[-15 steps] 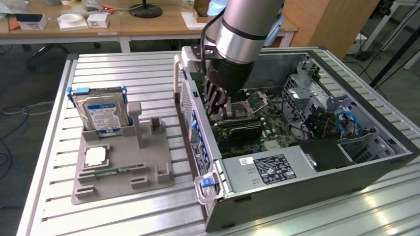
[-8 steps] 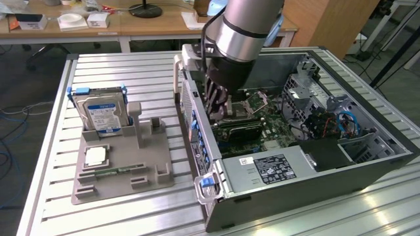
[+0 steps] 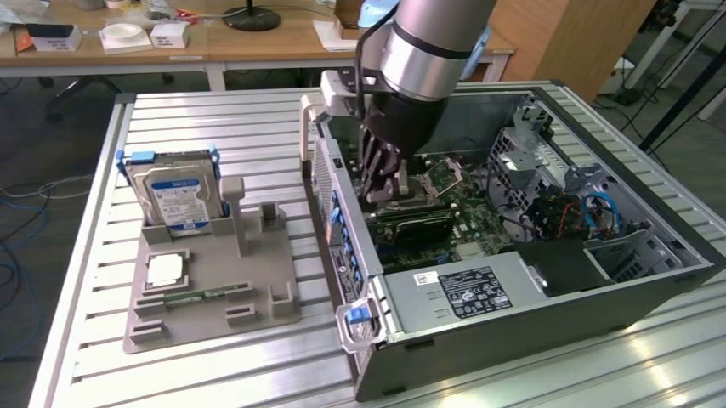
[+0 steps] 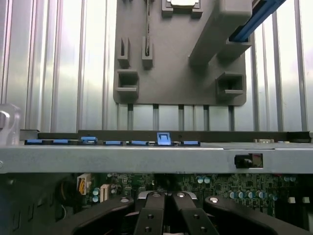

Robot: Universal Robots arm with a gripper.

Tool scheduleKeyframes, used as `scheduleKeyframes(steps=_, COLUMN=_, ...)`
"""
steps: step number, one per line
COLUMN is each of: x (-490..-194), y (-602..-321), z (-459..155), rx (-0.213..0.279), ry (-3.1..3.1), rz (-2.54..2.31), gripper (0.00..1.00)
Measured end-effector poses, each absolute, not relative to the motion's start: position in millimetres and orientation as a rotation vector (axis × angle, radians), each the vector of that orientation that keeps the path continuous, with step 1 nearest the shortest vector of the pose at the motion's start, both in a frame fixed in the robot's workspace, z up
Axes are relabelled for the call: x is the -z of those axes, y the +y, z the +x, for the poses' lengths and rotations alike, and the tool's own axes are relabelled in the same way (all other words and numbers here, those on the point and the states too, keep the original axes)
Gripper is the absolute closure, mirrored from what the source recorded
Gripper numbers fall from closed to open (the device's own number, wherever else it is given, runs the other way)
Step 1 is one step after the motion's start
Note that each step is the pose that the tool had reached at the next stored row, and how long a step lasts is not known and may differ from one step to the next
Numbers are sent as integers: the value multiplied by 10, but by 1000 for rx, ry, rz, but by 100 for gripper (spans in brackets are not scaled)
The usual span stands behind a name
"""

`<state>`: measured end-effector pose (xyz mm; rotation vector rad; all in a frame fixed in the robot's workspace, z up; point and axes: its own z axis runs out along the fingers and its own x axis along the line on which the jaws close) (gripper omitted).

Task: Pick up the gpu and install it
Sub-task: 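Press down on the gpu until it lock into place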

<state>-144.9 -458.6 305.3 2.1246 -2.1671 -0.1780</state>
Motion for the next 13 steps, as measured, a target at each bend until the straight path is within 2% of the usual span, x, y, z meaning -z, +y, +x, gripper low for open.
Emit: scheduleKeyframes(steps=13, x=-3053, y=-4584, z=-1378, rx=180, ry=-2168, rz=2126, gripper=89)
